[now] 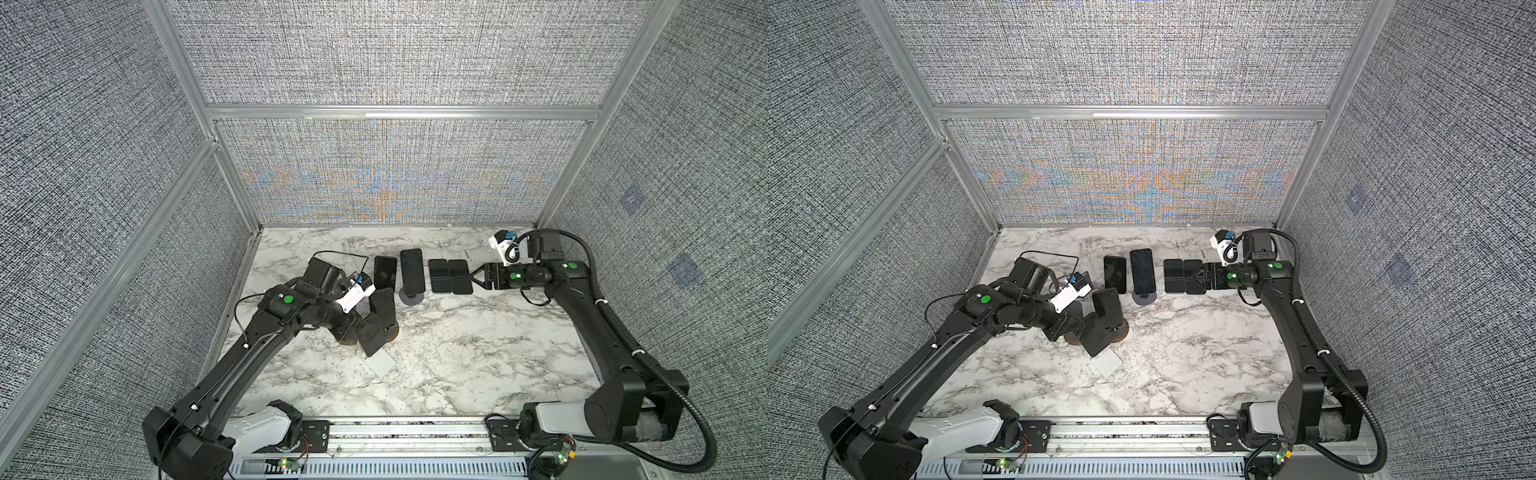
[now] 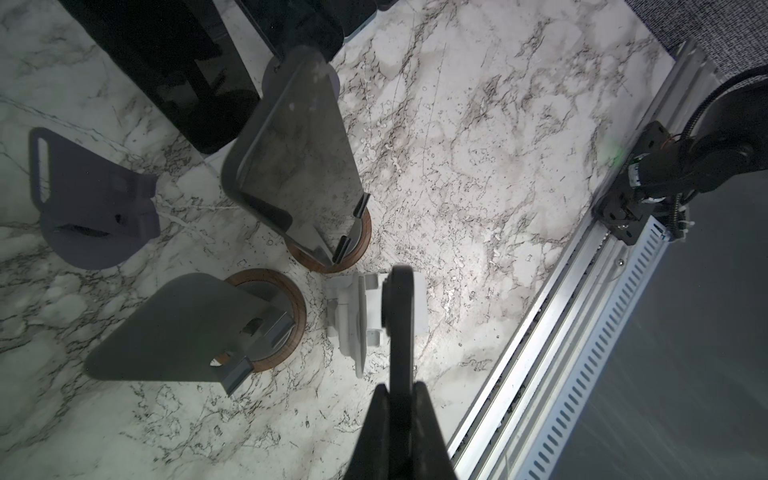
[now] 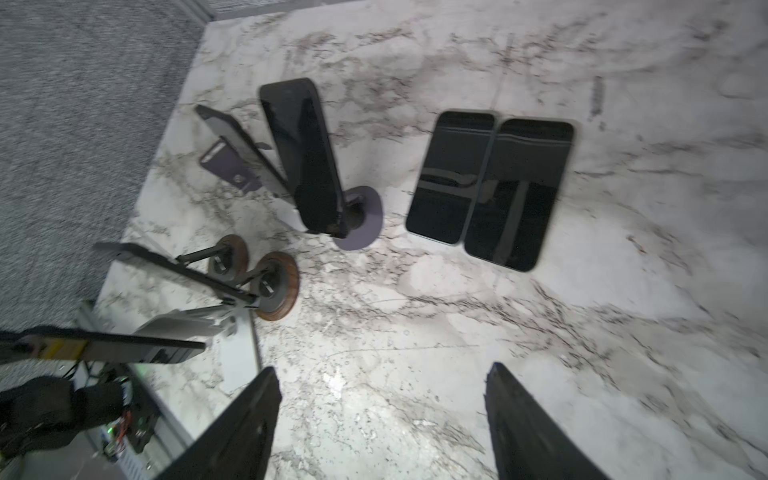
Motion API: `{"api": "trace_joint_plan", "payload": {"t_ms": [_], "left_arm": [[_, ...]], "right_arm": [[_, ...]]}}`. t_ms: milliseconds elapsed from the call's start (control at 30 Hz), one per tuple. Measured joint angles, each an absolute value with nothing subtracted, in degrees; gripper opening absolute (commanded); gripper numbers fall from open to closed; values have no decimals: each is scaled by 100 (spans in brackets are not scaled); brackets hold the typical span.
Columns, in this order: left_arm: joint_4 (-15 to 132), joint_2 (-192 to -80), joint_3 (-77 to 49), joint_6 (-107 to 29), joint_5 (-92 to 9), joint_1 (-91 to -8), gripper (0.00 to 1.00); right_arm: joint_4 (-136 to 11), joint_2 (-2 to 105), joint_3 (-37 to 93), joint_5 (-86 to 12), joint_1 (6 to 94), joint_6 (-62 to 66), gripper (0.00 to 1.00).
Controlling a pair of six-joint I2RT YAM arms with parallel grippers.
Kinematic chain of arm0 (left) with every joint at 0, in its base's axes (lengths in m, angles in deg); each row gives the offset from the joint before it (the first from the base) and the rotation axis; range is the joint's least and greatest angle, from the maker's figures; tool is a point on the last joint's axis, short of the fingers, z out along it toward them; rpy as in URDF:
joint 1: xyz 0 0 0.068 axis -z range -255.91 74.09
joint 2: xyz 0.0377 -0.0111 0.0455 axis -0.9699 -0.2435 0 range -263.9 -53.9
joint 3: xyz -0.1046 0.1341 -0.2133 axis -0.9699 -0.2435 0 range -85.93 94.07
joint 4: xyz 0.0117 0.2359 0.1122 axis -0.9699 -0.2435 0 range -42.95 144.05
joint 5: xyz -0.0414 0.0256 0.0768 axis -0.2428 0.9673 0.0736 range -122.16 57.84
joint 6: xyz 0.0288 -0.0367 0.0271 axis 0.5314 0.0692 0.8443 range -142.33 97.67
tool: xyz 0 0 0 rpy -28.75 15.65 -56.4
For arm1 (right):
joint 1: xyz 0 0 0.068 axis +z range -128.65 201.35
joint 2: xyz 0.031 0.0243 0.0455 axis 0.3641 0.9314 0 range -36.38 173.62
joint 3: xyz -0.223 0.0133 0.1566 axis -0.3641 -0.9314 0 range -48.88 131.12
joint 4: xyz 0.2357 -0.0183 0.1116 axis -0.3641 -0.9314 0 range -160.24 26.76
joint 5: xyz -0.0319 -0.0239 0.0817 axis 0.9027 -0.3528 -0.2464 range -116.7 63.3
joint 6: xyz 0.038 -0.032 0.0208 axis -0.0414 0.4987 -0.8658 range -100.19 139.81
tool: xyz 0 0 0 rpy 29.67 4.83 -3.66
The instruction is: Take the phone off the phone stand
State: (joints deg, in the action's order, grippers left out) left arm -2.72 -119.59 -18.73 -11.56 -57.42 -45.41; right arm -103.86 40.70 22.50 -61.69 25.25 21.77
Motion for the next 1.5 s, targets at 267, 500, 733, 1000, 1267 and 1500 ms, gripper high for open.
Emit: {"api": "trace_joint_plan", "payload": {"t_ms": [267,500,733,1000,1267,1500], "left_arm": [[-283,-12239,-1001,-634,-6664,-4541,0],[-266,-12719,-280,-138,-7250,-4543,0],[-301,-13039,168,310,-7534,-4551,0],[-248,-13043,109,389,-7589,-4554,0],[-157,-12993,-31,444,-7619,-4551,0],[-10,-12921,-173,444,-7595,-4569,0]], "right_arm": [[-10390,3830,2449,-7965,3463,3294,59],[-10897,4217,2951,-8627,4005,4623,52],[-11315,4665,3297,-8728,4418,5578,52],[-11214,4879,3281,-8756,4774,5851,52],[-11116,5215,3406,-8746,4986,5866,33],[-11066,5349,3471,-8885,5056,5838,9]]}}
